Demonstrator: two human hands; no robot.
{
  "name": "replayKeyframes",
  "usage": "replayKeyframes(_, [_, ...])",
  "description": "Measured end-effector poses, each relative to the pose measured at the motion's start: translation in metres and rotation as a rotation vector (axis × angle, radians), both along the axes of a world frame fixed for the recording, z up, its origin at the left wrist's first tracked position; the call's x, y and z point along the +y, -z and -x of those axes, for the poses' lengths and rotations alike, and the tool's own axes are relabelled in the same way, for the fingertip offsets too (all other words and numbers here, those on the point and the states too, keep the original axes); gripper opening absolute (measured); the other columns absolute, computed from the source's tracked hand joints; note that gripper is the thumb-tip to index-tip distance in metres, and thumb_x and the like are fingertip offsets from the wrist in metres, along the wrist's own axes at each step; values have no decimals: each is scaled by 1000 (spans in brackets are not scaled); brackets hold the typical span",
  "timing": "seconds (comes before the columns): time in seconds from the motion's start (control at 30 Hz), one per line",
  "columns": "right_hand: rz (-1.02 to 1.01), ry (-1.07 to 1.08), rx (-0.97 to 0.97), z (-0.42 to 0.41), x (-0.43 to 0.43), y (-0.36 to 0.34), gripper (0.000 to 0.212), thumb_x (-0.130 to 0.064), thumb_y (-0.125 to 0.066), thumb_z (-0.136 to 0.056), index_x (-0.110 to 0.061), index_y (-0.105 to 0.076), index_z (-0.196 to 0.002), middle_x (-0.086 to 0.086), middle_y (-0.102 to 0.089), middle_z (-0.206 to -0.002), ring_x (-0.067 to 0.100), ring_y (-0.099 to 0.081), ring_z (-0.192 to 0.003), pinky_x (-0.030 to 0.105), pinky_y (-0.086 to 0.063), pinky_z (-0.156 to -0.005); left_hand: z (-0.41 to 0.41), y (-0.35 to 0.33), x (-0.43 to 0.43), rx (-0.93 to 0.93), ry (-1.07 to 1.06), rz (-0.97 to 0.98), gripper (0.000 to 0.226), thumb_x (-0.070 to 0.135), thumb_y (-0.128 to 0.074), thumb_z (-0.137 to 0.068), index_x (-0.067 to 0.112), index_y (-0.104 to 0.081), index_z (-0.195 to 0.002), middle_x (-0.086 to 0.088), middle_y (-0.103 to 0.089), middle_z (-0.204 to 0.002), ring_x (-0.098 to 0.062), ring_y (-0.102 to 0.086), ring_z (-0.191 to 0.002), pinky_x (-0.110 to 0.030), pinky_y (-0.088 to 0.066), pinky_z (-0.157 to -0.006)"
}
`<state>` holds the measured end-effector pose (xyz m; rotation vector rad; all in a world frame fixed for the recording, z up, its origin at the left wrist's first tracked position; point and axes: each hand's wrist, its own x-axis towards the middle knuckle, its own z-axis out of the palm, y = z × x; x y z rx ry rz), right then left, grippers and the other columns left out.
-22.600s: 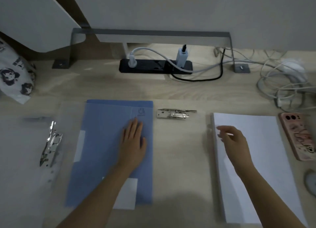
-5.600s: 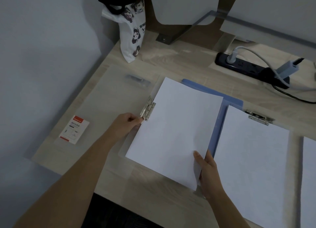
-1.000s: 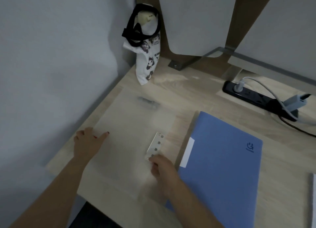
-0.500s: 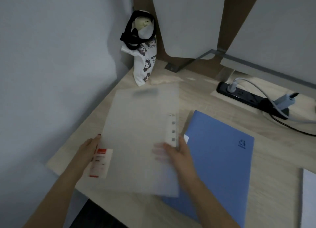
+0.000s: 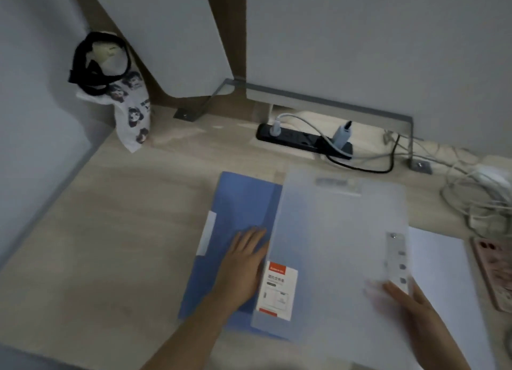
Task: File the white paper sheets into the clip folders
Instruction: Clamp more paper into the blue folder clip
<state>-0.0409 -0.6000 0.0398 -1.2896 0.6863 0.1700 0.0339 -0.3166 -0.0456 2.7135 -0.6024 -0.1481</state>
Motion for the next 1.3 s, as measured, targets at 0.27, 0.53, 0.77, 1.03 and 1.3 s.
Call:
replayKeyframes(0.27, [74,59,84,36,-63,18,27,-1,-47,-89,-12,-54,-112,9,-76,-81,26,-73,-71,27,-57,-53,22,38,-77,61,-78,-287,96,63,-54,-63,16,-27,-143,-17,-25,-152,-40,-16,-138,-60,-7,-109])
replayKeyframes(0.53, [59,13,97,21,-53,29,25,-15,-61,-78,-8,-58,-101,13,-75,-87,29,-72,-78,29,-59,-61,18,51,-43,15,-122,-282,89,73,-29,-75,18,-25,-145,-15,-22,-153,-31,1,-145,-55,-3,-111])
replayKeyframes(0.77, [9,-112,76,8,-25,34,33,-19,-64,-80,-15,-59,-112,13,-73,-99,31,-70,-91,42,-55,-82,8,49,37,42,-249,-270,79,71,-7,-84,24,-10,-148,-12,-18,-155,-27,-5,-144,-54,-5,-113])
replayKeyframes(1.03, [86,-158,153,-6,30,61,25,-14,-58,-88,-20,-60,-112,7,-73,-97,19,-71,-81,22,-55,-58,0,43,118,78,-312,-271,80,74,-6,-82,29,2,-148,-12,-17,-156,-28,-7,-143,-49,2,-112])
replayKeyframes(1.3, [504,-87,166,-17,56,81,42,-14,-59,-88,-14,-43,-127,5,-55,-108,18,-55,-90,29,-43,-75,-1,37,136,143,-320,-166,88,78,1,-76,26,5,-147,-5,2,-157,-17,8,-144,-45,7,-115])
